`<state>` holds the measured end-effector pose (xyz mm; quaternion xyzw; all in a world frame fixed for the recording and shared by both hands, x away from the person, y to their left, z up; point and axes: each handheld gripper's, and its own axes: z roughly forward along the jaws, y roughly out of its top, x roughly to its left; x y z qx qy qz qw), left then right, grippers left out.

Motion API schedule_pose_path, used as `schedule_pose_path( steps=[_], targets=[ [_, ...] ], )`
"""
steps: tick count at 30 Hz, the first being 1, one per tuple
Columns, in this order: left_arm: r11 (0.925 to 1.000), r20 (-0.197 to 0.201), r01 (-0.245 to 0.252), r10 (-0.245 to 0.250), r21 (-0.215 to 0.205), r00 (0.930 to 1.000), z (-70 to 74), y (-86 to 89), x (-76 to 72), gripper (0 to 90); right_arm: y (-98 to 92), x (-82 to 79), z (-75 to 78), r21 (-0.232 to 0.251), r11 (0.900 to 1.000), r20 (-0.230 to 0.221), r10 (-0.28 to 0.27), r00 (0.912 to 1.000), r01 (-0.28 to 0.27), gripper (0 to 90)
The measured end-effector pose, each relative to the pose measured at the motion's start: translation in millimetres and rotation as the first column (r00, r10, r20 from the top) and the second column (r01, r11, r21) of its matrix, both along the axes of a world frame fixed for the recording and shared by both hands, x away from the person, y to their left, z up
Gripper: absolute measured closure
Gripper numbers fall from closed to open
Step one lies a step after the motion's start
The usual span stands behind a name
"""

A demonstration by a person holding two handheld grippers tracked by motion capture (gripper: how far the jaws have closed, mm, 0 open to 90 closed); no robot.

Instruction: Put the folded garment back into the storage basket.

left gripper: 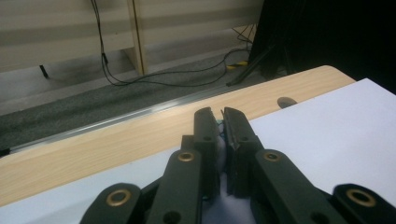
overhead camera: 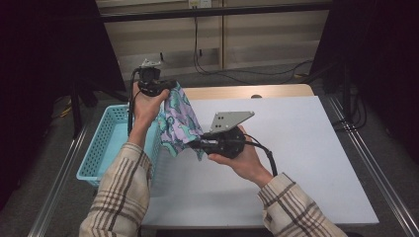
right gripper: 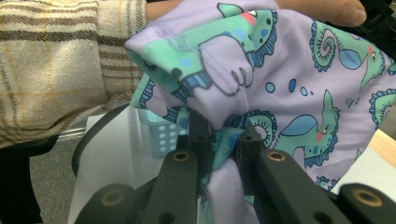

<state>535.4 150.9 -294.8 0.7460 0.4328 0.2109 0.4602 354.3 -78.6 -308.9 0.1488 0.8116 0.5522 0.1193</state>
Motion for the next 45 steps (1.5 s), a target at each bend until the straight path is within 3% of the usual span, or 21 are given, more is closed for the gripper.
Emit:
schedule_pose_path(
  steps=[1,2,5,7,26,34,39,45],
  targets=[
    [0.999,-0.005,0.013,-0.013,0.043,0.9999,2.9,5.6,0.4,84.8,1.7,0.1,0.8,-0.002,1.0,-0.002,0.001,1.0,-0.001,82.1],
    [1.0,0.003,-0.004,0.004,-0.003,1.0,2.6,4.7,0.1,84.8,3.2,0.7,1.4,-0.002,1.0,0.0,0.006,1.0,-0.006,82.1],
    [1.0,0.006,-0.005,0.005,0.003,1.0,4.9,9.1,0.3,84.8,8.1,1.8,3.3,-0.002,1.0,0.006,0.01,0.9999,-0.01,82.1],
    [0.9998,0.013,-0.013,0.013,-0.015,0.9998,7.9,14.7,-0.3,84.8,11.0,2.4,4.7,-0.003,1.0,0.011,0.012,0.9999,-0.012,82.1],
    [0.9984,0.041,-0.054,0.054,-0.018,0.9977,26.4,52.3,-2.2,84.8,45.5,7.5,18.6,0.015,0.998,0.03,0.055,0.9981,-0.055,82.1],
    [0.9965,0.05,-0.074,0.076,-0.039,0.9958,33.0,68.4,-3.0,84.9,58.4,10.7,24.4,0.019,0.997,0.033,0.068,0.9971,-0.069,82.1],
    [0.9964,0.047,-0.085,0.085,-0.004,0.9953,37.0,80.6,-3.6,84.9,73.5,13.2,27.6,0.008,0.996,0.038,0.092,0.995,-0.093,82.1],
    [0.9945,0.057,-0.104,0.105,-0.014,0.9929,40.0,93.7,-4.3,84.9,87.1,16.2,31.7,0.005,0.994,0.043,0.109,0.9932,-0.109,82.1]
  ],
)
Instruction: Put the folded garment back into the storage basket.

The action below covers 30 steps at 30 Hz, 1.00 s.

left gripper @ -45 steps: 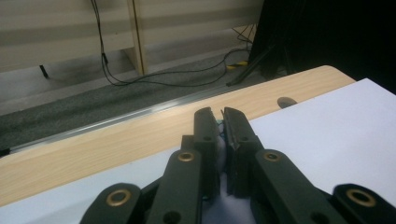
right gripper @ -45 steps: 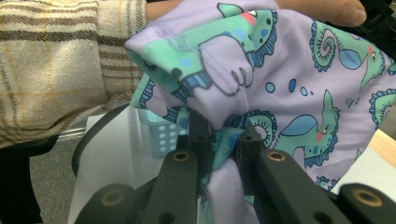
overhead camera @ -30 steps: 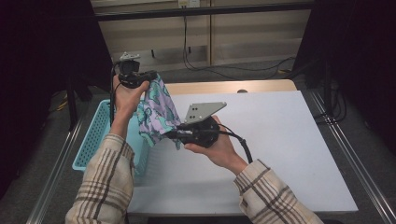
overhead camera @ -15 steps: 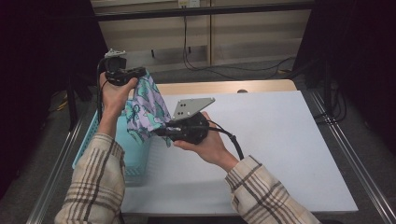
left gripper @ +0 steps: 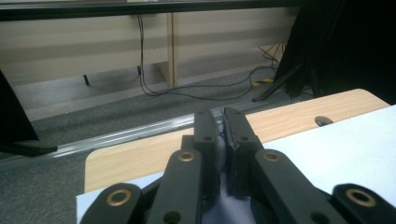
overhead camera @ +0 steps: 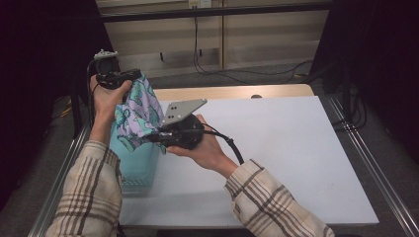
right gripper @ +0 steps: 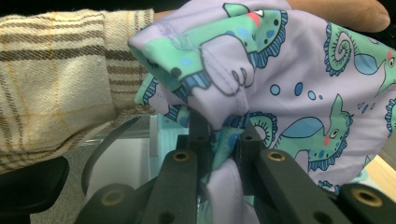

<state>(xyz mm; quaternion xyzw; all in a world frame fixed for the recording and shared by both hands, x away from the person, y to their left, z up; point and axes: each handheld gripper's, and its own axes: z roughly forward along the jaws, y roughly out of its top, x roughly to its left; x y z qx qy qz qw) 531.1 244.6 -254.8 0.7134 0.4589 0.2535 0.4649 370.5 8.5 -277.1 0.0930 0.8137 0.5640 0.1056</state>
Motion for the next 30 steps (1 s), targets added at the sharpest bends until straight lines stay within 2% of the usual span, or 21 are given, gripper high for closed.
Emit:
schedule_pose_path(
  steps=[6,7,14,17,21,25,26,30],
  targets=[
    [0.9997,-0.006,-0.009,0.009,0.023,0.9999,-0.8,12.5,0.5,84.9,15.7,2.9,0.1,-0.007,1.0,-0.008,0.013,0.9999,-0.013,82.1],
    [0.9998,-0.01,-0.013,0.013,0.013,0.9999,-1.7,14.3,0.5,84.9,15.7,2.9,0.1,-0.007,1.0,-0.008,0.013,0.9999,-0.013,82.1],
    [0.9993,-0.033,-0.02,0.021,0.033,0.9992,-14.5,30.9,2.4,84.9,34.5,6.7,-5.1,-0.01,1.0,-0.024,0.029,0.9993,-0.029,82.1],
    [0.9989,-0.029,-0.025,0.027,0.04,0.9992,-19.5,32.3,2.2,85.0,38.2,6.3,-8.4,-0.013,0.999,-0.025,0.028,0.9993,-0.029,82.1],
    [0.9979,-0.064,-0.01,0.015,0.064,0.9978,-32.7,32.5,4.1,85.0,44.1,5.1,-20.8,-0.008,0.999,-0.043,0.03,0.9986,-0.031,82.1],
    [0.9987,-0.074,-0.004,0.008,0.051,0.9973,-39.2,30.5,8.5,85.0,49.3,6.3,-26.2,-0.031,0.999,-0.048,0.026,0.9985,-0.027,82.1],
    [0.9978,-0.076,0.003,0.002,0.067,0.9971,-39.5,30.7,9.4,85.0,50.0,7.0,-27.0,-0.03,0.999,-0.049,0.026,0.9984,-0.028,82.1],
    [0.9984,-0.083,0.006,-0.001,0.056,0.9965,-45.1,27.8,11.4,84.9,50.5,9.1,-29.9,-0.028,0.999,-0.06,0.022,0.9979,-0.024,82.1]
  ],
)
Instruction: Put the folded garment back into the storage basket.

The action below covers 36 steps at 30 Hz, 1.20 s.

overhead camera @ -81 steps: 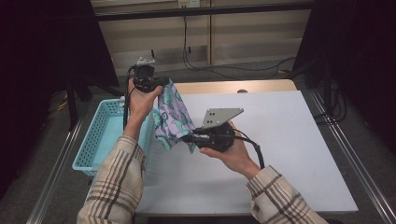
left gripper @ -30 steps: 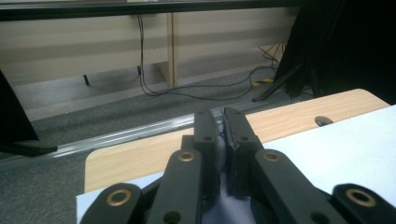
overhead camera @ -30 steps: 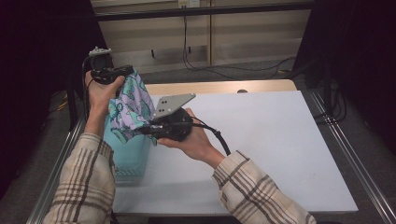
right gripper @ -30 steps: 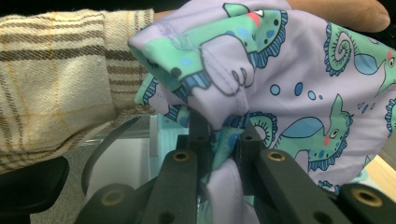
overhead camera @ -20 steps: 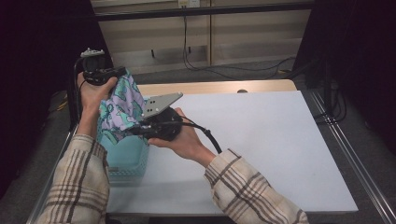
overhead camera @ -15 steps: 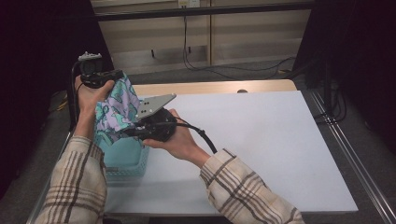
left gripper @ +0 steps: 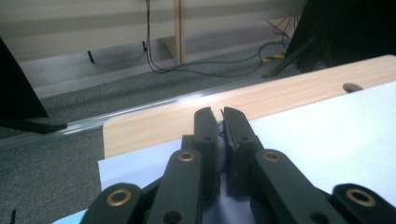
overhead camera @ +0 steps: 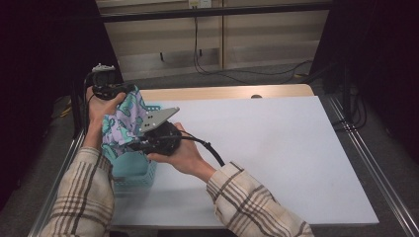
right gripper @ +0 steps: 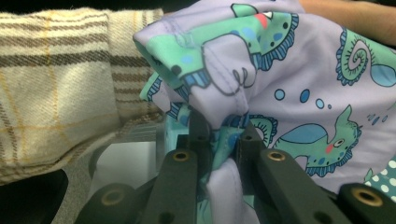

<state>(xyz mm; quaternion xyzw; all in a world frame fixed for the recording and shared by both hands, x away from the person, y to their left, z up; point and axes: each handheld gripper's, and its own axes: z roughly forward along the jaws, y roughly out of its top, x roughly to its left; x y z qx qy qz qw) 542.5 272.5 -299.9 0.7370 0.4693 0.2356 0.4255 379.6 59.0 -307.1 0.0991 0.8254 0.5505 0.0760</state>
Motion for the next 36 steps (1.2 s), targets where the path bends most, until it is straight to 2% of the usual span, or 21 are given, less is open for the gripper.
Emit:
schedule_pose_path(
  steps=[4,6,13,16,17,19,20,21,28,30,32,34,35,36],
  targets=[
    [0.9999,-0.032,0.008,-0.008,0.008,0.9994,-12.5,0.9,3.7,85.0,3.9,2.1,-4.6,-0.008,1.0,-0.008,-0.004,1.0,0.004,82.1],
    [0.9997,-0.035,0.012,-0.012,0.021,0.9993,-14.8,1.4,5.4,85.0,4.8,2.5,-5.6,-0.01,1.0,-0.011,-0.003,0.9999,0.003,82.1],
    [0.9998,-0.06,0.019,-0.018,0.008,0.998,-28.6,-0.3,12.5,84.9,11.0,8.1,-15.6,-0.025,1.0,-0.035,-0.014,0.9993,0.013,82.1],
    [0.9994,-0.062,0.024,-0.023,0.025,0.9978,-33.9,1.1,14.2,84.9,12.7,8.9,-18.2,-0.03,0.999,-0.035,-0.012,0.9993,0.011,82.0],
    [0.9995,-0.073,0.027,-0.026,0.015,0.997,-36.0,2.3,13.9,84.9,13.3,8.7,-19.3,-0.032,0.999,-0.037,-0.016,0.9992,0.015,82.1],
    [0.9989,-0.083,0.035,-0.033,0.031,0.996,-39.0,4.5,13.9,84.9,14.7,9.2,-23.4,-0.032,0.999,-0.044,-0.012,0.9989,0.011,82.0],
    [0.9993,-0.08,0.027,-0.025,0.026,0.9965,-41.2,5.2,14.1,84.9,15.4,9.0,-25.4,-0.031,0.999,-0.049,-0.014,0.9987,0.012,82.0],
    [0.9996,-0.096,0.021,-0.02,0.016,0.9952,-43.4,5.4,13.0,84.9,16.2,8.9,-27.3,-0.03,0.999,-0.053,-0.014,0.9985,0.012,82.0],
    [0.9979,-0.099,0.021,-0.015,0.062,0.995,-52.0,11.1,11.6,84.9,24.4,7.7,-37.5,-0.043,0.999,-0.063,-0.005,0.998,0.003,82.0],
    [0.9981,-0.104,0.021,-0.015,0.059,0.9945,-53.8,14.4,10.6,84.9,28.3,8.5,-42.5,-0.045,0.999,-0.072,-0.001,0.9974,-0.002,82.0],
    [0.996,-0.11,0.038,-0.029,0.08,0.9935,-57.1,12.5,10.1,84.9,30.4,8.4,-45.0,-0.046,0.999,-0.073,0.005,0.9973,-0.008,82.0],
    [0.9964,-0.105,0.04,-0.032,0.075,0.9939,-57.0,11.5,10.5,84.9,31.0,7.8,-45.7,-0.05,0.999,-0.069,0.009,0.9976,-0.012,82.0],
    [0.9981,-0.103,0.033,-0.027,0.053,0.9943,-57.7,9.9,11.0,84.9,31.3,7.7,-46.7,-0.051,0.999,-0.07,0.008,0.9975,-0.011,82.0],
    [0.997,-0.107,0.037,-0.03,0.068,0.9939,-57.7,9.7,11.6,84.9,31.3,7.7,-46.7,-0.051,0.999,-0.07,0.008,0.9975,-0.011,82.0]
  ],
)
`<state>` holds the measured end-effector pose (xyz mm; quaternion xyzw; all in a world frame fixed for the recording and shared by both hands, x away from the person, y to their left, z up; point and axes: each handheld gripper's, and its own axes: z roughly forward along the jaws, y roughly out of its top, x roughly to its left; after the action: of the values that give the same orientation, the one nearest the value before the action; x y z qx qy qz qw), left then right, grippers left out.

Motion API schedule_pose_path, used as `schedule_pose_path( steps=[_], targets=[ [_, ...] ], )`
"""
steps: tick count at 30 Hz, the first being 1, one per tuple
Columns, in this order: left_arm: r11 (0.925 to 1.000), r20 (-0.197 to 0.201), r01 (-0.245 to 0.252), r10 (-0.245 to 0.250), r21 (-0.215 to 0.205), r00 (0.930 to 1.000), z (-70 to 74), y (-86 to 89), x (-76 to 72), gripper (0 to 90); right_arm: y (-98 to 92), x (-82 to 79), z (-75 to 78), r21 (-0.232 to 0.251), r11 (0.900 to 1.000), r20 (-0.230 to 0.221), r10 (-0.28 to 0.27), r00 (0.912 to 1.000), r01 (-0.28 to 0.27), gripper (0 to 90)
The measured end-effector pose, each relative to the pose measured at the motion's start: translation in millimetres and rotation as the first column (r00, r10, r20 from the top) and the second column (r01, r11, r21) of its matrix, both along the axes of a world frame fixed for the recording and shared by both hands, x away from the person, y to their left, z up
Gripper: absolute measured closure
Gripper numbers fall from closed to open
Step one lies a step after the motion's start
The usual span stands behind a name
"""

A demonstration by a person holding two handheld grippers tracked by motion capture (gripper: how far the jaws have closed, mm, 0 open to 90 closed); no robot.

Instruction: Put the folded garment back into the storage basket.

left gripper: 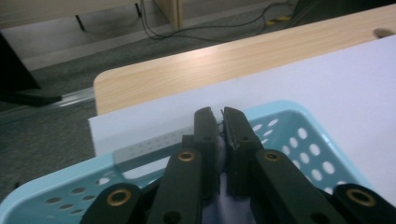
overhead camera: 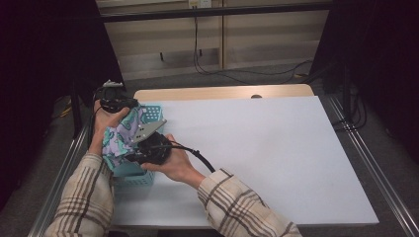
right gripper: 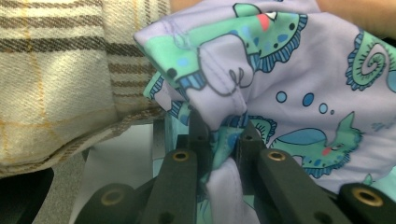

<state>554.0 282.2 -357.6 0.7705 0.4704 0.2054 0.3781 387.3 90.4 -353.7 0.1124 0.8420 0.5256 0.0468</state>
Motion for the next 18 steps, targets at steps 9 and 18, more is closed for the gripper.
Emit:
schedule_pose_path(
  steps=[9,18],
  targets=[
    [0.9986,-0.027,-0.02,0.021,0.049,0.9994,-8.8,3.4,2.6,84.8,3.6,3.4,-7.0,-0.009,1.0,-0.015,-0.007,0.9999,0.007,81.9],
    [0.9975,-0.015,-0.035,0.036,0.06,0.9992,-14.9,8.4,1.3,84.8,10.1,2.9,-12.0,-0.011,1.0,-0.026,0.001,0.9997,-0.001,81.9]
  ],
)
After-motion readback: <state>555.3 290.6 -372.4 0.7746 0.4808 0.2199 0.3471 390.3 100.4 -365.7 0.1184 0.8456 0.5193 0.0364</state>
